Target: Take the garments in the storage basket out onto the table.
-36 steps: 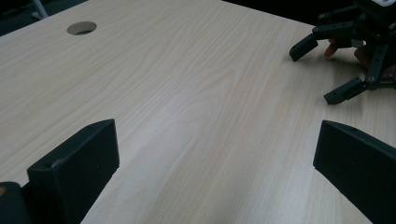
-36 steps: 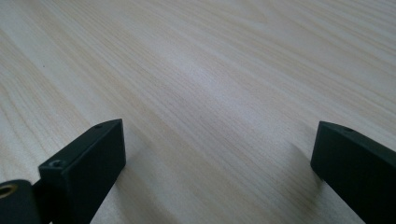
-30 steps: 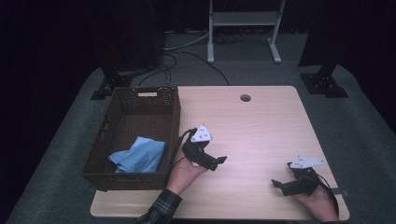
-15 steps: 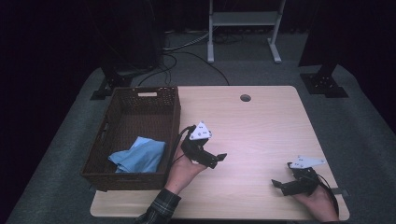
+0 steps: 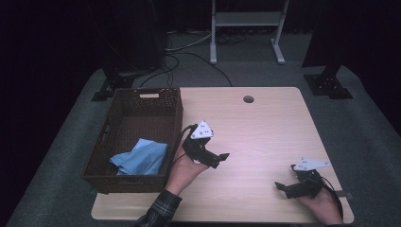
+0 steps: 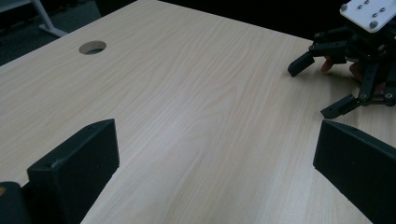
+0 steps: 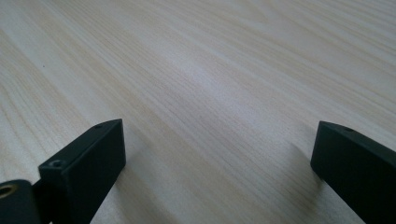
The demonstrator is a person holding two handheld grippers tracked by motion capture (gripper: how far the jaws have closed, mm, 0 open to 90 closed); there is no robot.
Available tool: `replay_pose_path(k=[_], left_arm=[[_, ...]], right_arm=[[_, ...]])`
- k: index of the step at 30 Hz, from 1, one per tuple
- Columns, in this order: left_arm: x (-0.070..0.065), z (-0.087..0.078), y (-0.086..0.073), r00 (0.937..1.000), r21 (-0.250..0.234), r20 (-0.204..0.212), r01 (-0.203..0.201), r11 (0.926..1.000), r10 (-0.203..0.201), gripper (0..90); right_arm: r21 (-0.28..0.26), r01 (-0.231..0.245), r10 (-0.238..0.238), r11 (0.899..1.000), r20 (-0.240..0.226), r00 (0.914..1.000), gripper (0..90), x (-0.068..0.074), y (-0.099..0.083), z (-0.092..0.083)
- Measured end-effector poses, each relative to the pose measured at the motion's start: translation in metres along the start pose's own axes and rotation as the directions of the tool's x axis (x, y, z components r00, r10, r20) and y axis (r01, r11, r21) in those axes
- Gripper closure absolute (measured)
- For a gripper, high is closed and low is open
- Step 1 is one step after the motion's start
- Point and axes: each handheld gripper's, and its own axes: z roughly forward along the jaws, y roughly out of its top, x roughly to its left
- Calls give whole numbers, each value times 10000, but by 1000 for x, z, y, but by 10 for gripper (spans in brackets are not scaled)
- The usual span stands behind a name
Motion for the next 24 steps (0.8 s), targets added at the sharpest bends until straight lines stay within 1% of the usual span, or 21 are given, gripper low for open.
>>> replay_pose_path(k=[5, 9, 12, 15, 17, 24], left_arm=[[3, 0, 3, 10000, 10, 26, -48, 10000, 48, 0], [7, -3, 7, 9998, -134, -25, -214, 9997, 214, 0], [10, -6, 8, 9998, -319, 14, -177, 9993, 178, 0], [12, -8, 10, 9999, -344, 86, -128, 9993, 131, 0], [15, -10, 10, 9998, -463, 187, -74, 9989, 83, 0], [20, -10, 12, 9996, -616, 281, -20, 9981, 37, 0]], right_arm=[[1, 5, -5, 10000, 3, 10000, 21, 0, 0, 0], [7, -7, 7, 10000, -3, 10000, 21, 0, 0, 0], [-1, -2, 2, 10000, 0, 10000, 21, 0, 0, 0], [-3, 6, -6, 10000, 1, 10000, 21, 0, 0, 0], [-2, 0, 0, 10000, -1, 10000, 21, 0, 0, 0], [0, -3, 3, 10000, 3, 10000, 21, 0, 0, 0]])
